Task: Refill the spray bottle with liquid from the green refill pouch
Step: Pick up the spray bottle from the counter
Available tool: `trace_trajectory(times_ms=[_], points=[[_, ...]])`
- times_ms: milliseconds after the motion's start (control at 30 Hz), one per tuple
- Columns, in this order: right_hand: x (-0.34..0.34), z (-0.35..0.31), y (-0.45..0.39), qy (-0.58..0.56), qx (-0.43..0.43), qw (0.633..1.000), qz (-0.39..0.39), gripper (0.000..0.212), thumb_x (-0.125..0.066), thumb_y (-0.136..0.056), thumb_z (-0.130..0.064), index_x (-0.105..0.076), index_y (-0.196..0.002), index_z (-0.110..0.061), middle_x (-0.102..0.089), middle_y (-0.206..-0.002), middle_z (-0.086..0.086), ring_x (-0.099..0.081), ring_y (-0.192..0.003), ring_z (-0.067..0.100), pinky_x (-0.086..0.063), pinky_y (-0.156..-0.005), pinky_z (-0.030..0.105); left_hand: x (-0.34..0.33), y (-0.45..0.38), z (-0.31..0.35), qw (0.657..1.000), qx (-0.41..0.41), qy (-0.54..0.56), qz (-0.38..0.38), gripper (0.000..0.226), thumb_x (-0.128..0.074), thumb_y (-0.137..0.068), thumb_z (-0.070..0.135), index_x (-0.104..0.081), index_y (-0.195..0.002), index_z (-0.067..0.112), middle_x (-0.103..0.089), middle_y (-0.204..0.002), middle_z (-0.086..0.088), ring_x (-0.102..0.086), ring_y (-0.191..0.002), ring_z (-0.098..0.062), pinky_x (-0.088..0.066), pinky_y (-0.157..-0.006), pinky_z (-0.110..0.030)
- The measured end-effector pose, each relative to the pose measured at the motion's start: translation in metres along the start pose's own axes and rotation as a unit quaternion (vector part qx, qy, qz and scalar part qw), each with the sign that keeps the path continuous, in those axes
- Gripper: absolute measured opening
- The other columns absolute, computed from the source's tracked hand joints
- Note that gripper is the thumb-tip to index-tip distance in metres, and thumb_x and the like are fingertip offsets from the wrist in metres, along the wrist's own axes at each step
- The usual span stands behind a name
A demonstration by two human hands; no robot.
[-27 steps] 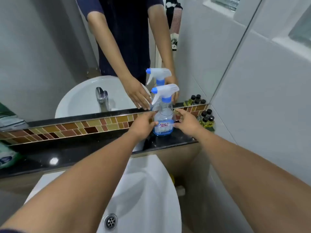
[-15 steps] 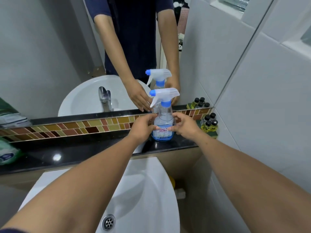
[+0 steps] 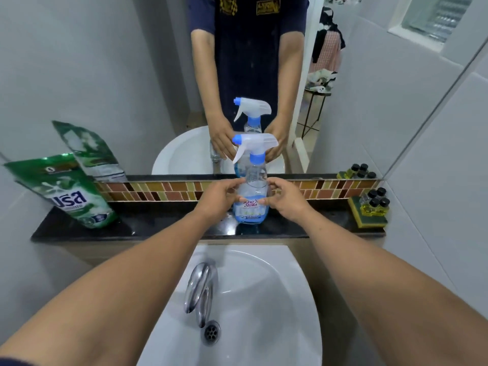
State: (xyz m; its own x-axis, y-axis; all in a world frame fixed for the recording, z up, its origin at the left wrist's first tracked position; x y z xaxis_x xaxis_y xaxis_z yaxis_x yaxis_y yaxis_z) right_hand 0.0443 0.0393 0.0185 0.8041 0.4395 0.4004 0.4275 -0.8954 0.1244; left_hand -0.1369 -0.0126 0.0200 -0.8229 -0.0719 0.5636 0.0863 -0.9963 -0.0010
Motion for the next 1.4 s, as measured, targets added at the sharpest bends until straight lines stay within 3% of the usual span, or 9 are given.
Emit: trace_trajectory(times_ms=[133,367,567,700,800,933,1067,1267,1400], points=[[-0.042,-0.014,-0.005,-0.006,0.002,1.000,-0.012,0.049,-0.080,-0.080,-0.006,-0.063,-0.125,-0.016,-0.066,-0.108,-0.008,-0.064,-0.106,0.011,-0.054,-0.072,0.016,0.032,0.016,-0.024,1.000,0.010,0.009,0.008,0.053,-0.071,-0.088,0.008,-0.058,-0.137,0.024,-0.065,-0.126,0.002,-0.062,-0.111,-0.011,-0.054,-0.084,-0.018],[-0.096,-0.022,-0.018,0.007,-0.008,1.000,-0.009,0.050,-0.082,-0.077,-0.006,-0.064,-0.122,-0.018,-0.064,-0.117,-0.002,-0.061,-0.110,0.014,-0.050,-0.072,0.016,0.064,0.032,-0.072,0.999,0.034,0.031,0.015,0.054,-0.070,-0.088,0.003,-0.059,-0.136,0.025,-0.064,-0.132,0.005,-0.058,-0.122,-0.012,-0.052,-0.100,-0.041],[-0.122,-0.016,-0.023,-0.047,-0.037,0.998,-0.007,0.047,-0.077,-0.082,-0.002,-0.063,-0.125,-0.014,-0.063,-0.116,-0.002,-0.063,-0.111,0.019,-0.059,-0.078,0.026,0.072,0.033,-0.090,0.998,0.037,0.047,0.013,0.052,-0.064,-0.092,0.002,-0.057,-0.139,0.024,-0.063,-0.133,0.003,-0.058,-0.122,-0.013,-0.055,-0.095,-0.032],[-0.126,-0.013,-0.028,-0.076,-0.035,0.996,0.015,0.048,-0.075,-0.084,-0.001,-0.064,-0.129,-0.014,-0.068,-0.117,-0.001,-0.064,-0.109,0.014,-0.058,-0.075,0.021,0.073,0.026,-0.088,0.999,0.018,-0.034,0.032,0.057,-0.069,-0.092,0.022,-0.049,-0.145,0.023,-0.054,-0.137,0.000,-0.054,-0.123,-0.015,-0.049,-0.096,-0.027],[-0.130,-0.002,-0.030,-0.077,-0.053,0.996,0.000,0.046,-0.068,-0.088,0.003,-0.065,-0.129,-0.017,-0.072,-0.116,-0.002,-0.067,-0.111,0.016,-0.059,-0.088,0.030,0.068,0.022,-0.085,0.997,0.017,-0.061,0.037,0.068,-0.073,-0.086,0.043,-0.044,-0.146,0.026,-0.049,-0.140,0.002,-0.049,-0.125,-0.014,-0.047,-0.101,-0.034],[-0.131,0.004,-0.023,-0.109,-0.065,0.992,-0.019,0.045,-0.053,-0.093,0.013,-0.065,-0.129,-0.010,-0.074,-0.110,0.000,-0.069,-0.108,0.018,-0.057,-0.085,0.022,0.063,0.018,-0.087,0.995,0.017,-0.080,0.057,0.081,-0.082,-0.071,0.055,-0.045,-0.138,0.030,-0.050,-0.137,0.005,-0.049,-0.125,-0.016,-0.050,-0.101,-0.042],[-0.128,0.006,-0.016,-0.160,-0.119,0.979,-0.041,0.044,-0.055,-0.093,0.014,-0.059,-0.133,-0.002,-0.069,-0.117,0.009,-0.068,-0.107,0.019,-0.057,-0.077,0.016,0.055,0.018,-0.087,0.996,0.027,-0.050,0.064,0.083,-0.085,-0.067,0.055,-0.044,-0.136,0.035,-0.051,-0.132,0.010,-0.051,-0.123,-0.013,-0.053,-0.097,-0.043],[-0.083,-0.015,-0.022,-0.135,-0.171,0.975,-0.049,0.065,-0.047,-0.085,0.025,-0.049,-0.141,-0.008,-0.066,-0.124,0.015,-0.070,-0.102,0.023,-0.061,-0.083,0.031,0.046,0.019,-0.081,0.999,0.025,-0.013,0.041,0.068,-0.087,-0.072,0.036,-0.048,-0.128,0.034,-0.059,-0.126,0.010,-0.058,-0.118,-0.013,-0.053,-0.098,-0.041],[-0.080,-0.032,-0.019,-0.027,-0.169,0.979,-0.112,0.064,-0.052,-0.086,0.020,-0.051,-0.141,-0.012,-0.066,-0.128,0.010,-0.066,-0.110,0.020,-0.059,-0.085,0.031,0.045,0.020,-0.079,0.999,0.028,-0.013,0.023,0.069,-0.087,-0.073,0.032,-0.045,-0.128,0.035,-0.055,-0.127,0.010,-0.056,-0.118,-0.013,-0.053,-0.097,-0.041]])
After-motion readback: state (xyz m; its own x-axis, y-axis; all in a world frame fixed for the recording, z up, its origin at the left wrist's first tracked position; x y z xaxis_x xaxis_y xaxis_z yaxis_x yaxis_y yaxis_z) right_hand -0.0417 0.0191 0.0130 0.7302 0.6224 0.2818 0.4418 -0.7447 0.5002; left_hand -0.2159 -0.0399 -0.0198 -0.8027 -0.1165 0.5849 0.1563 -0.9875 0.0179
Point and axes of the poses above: each hand's wrist, its own y-axis away from the middle knuckle, its own x-axis out of the back of the hand, z = x × y, the point moved 6 cm from there along -y, towards the middle knuckle
